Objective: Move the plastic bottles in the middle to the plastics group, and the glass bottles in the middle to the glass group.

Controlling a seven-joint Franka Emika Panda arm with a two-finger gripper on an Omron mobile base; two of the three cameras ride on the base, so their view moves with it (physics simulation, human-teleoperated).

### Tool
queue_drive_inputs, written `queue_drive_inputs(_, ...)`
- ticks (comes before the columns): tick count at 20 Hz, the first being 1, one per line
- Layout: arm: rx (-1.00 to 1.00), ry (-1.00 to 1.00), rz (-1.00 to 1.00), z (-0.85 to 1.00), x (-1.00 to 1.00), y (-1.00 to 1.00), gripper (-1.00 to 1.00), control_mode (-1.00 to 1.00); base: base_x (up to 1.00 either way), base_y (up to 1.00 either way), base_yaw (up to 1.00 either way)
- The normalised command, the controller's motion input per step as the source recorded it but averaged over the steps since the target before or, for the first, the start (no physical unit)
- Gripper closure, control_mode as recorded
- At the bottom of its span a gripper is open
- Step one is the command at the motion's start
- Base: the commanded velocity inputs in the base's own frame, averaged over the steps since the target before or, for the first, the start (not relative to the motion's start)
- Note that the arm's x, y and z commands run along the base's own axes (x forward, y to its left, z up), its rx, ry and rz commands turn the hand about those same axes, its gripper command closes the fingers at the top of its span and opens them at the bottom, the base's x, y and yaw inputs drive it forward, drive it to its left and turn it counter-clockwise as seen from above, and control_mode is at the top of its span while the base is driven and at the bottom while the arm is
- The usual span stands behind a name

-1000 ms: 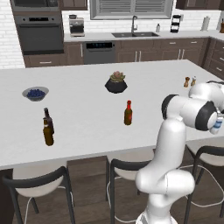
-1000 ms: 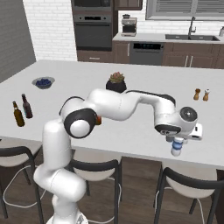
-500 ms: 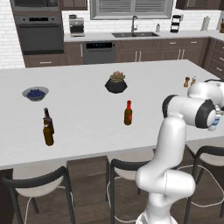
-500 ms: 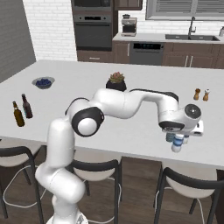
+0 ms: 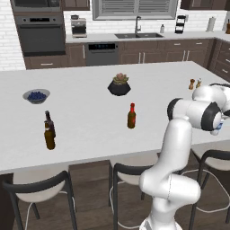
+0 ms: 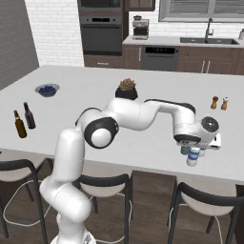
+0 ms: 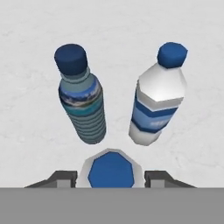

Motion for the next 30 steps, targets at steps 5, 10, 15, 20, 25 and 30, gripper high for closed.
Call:
queue_drive_inputs(5, -0.03, -0.04, 0.0, -0.23, 0.01, 0.0, 1.0, -1.0, 0.0, 0.0, 0.0)
queue_drive_inputs(10, -0.03, -0.06, 0.0, -0.06, 0.07, 0.0, 1.0, -1.0, 0.0, 0.0, 0.0)
queue_drive_inputs(15, -0.03, -0.01, 0.0, 0.0, 0.11, 0.0, 1.0, -1.0, 0.0, 0.0, 0.0)
queue_drive_inputs(20, -0.03, 0.0, 0.0, 0.0, 0.01, 0.0, 1.0, -1.0, 0.0, 0.0, 0.0)
queue_drive_inputs(25, -0.03, 0.0, 0.0, 0.0, 0.04, 0.07, 1.0, -1.0, 0.0, 0.0, 0.0)
queue_drive_inputs(30, -0.02, 0.0, 0.0, 0.0, 0.05, 0.08, 1.0, -1.0, 0.0, 0.0, 0.0)
